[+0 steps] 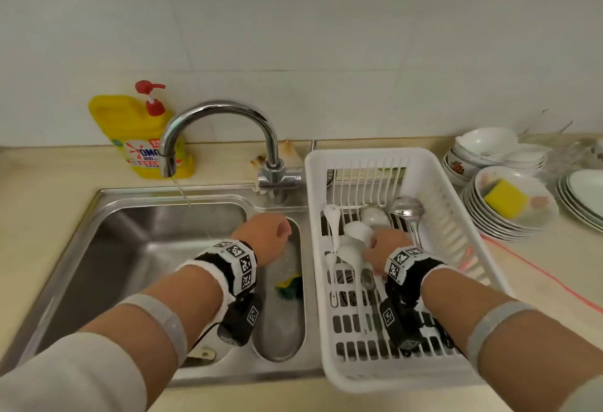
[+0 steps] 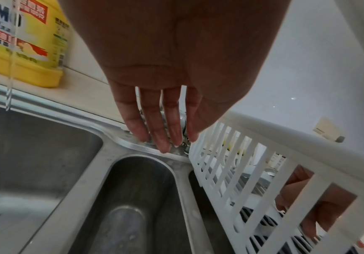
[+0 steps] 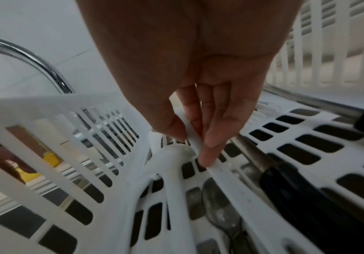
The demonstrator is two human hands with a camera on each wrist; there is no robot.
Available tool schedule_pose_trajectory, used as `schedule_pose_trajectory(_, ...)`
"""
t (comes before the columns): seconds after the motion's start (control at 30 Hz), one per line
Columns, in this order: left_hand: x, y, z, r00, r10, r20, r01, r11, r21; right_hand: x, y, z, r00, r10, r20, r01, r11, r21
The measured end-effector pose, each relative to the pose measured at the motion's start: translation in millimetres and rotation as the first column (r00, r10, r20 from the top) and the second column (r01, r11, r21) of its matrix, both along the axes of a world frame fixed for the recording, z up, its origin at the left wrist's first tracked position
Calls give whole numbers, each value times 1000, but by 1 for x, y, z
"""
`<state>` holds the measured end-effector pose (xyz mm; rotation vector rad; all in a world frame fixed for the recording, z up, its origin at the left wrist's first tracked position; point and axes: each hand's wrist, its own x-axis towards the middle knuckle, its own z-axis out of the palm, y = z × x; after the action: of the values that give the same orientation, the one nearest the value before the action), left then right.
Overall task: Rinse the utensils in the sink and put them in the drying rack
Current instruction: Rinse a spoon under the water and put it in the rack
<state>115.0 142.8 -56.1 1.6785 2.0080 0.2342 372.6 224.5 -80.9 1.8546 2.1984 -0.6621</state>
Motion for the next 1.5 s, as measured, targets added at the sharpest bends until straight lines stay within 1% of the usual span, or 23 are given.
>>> schedule_pose_trajectory(0.03, 1, 0, 0, 1000, 15, 3, -15, 1000, -5, -2, 3, -2, 1000, -1, -14, 2, 1000, 10)
schedule_pose_trajectory(0.13, 2, 0, 2, 999, 46, 7, -46, 999, -14, -11, 13, -5, 1000, 18, 1, -18, 1000, 4)
schedule_pose_trajectory(0.27, 0, -1, 4, 996, 84, -2, -84, 996, 2, -22, 25, -7, 999, 42, 5, -42, 997, 66)
schedule_pose_trajectory(0.33, -2, -3, 4, 995, 97, -10, -97, 995, 1, -25, 30, -6, 998, 56, 18, -57, 996, 69)
schedule_pose_trajectory(0.47, -8, -6, 1, 993, 118, 9, -118, 993, 7, -28, 37, -3, 1000, 23, 13, -24, 997, 71)
schedule_pose_trajectory(0.6, -13, -7, -3, 993, 116, 16, -116, 993, -4, -31, 40, 6, 999, -5, -35, 7, 998, 61)
schedule_pose_trajectory(0.67, -14, -7, -4, 994, 110, 14, -110, 994, -3, -35, 41, 11, 998, -24, -61, 27, 999, 34)
schedule_pose_trajectory(0.77, -15, -6, -6, 994, 105, 19, -105, 994, -2, -42, 36, 12, 996, -43, -81, 38, 997, -67)
schedule_pose_trajectory(0.83, -16, -6, -8, 995, 94, 25, -94, 996, -5, -47, 29, 11, 990, -82, -117, 73, 994, -81)
schedule_pose_trajectory(0.93, -18, -4, -7, 997, 75, 37, -75, 997, -1, -51, 21, 9, 967, -145, -210, 129, 988, -91)
schedule_pose_trajectory(1.03, -19, -2, -5, 997, 67, 50, -67, 998, 6, -51, 3, 11, 950, -171, -263, 114, 969, -221)
schedule_pose_trajectory(1.13, -19, 1, -4, 997, 58, 57, -58, 998, 4, -48, -14, 5, 956, -193, -219, 103, 926, -364)
schedule_pose_trajectory(1.27, -14, 4, -5, 998, 28, 62, -28, 1000, 7, -41, -21, -13, 977, -185, -102, 122, 887, -446)
schedule_pose_trajectory(1.33, -10, 5, -6, 997, 20, 71, -21, 1000, 10, -38, -25, -14, 975, -216, -53, 155, 833, -531)
schedule_pose_trajectory(1.4, -7, 6, -6, 998, 17, 66, -18, 1000, 11, -33, -24, -19, 981, -196, -8, 159, 815, -557)
schedule_pose_trajectory(1.5, -4, 5, -9, 997, 8, 75, -8, 1000, 0, -25, -26, -28, 986, -166, 31, 155, 816, -557)
